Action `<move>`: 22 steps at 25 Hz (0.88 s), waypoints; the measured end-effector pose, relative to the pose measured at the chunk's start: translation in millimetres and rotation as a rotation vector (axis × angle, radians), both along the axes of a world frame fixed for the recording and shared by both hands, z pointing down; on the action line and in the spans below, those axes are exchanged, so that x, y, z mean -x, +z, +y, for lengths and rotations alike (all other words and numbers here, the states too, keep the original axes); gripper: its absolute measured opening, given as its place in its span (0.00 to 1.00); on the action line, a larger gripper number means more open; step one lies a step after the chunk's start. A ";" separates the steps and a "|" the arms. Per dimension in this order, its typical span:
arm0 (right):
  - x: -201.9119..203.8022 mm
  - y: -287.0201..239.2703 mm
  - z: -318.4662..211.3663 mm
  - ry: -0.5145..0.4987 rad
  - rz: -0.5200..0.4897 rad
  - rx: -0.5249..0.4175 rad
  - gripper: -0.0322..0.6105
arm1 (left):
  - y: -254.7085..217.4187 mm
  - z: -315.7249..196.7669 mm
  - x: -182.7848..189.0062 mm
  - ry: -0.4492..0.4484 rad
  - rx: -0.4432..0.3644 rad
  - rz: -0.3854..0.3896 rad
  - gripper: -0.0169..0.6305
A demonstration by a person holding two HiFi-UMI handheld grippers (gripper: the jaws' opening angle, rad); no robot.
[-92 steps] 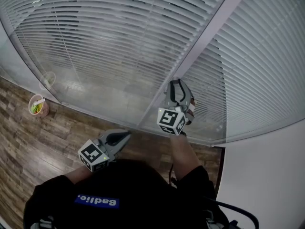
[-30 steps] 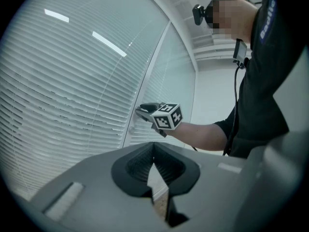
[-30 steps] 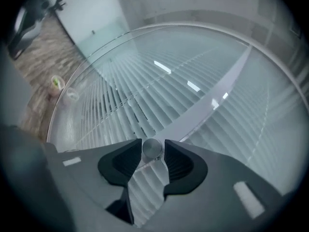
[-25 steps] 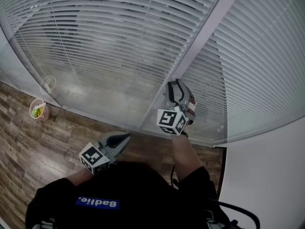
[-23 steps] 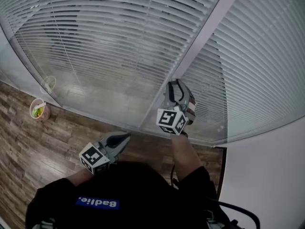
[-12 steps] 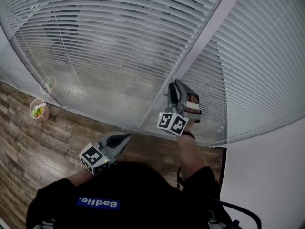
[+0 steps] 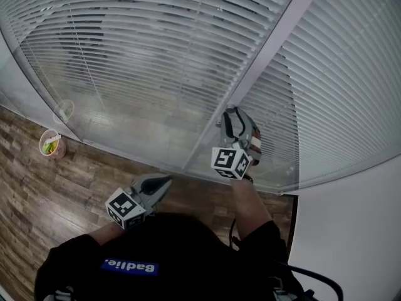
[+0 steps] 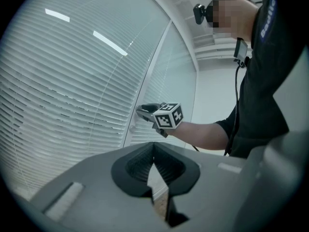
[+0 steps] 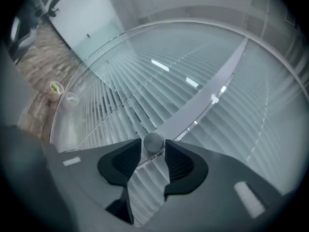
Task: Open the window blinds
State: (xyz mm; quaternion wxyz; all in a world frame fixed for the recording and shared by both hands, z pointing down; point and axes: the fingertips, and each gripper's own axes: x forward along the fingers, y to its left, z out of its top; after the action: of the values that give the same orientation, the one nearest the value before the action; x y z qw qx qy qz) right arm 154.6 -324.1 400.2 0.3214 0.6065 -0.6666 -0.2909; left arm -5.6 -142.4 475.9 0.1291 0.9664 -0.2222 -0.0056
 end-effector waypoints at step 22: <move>3.5 1.6 -3.4 0.004 0.408 -0.012 0.25 | 5.8 -0.5 -1.3 0.006 0.025 -0.011 0.03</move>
State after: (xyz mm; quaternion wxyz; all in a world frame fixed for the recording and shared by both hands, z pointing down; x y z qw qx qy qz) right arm 151.1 -327.5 401.8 0.4468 0.5382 -0.5847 -0.4109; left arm -4.2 -142.9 481.7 0.1397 0.9654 -0.2200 0.0029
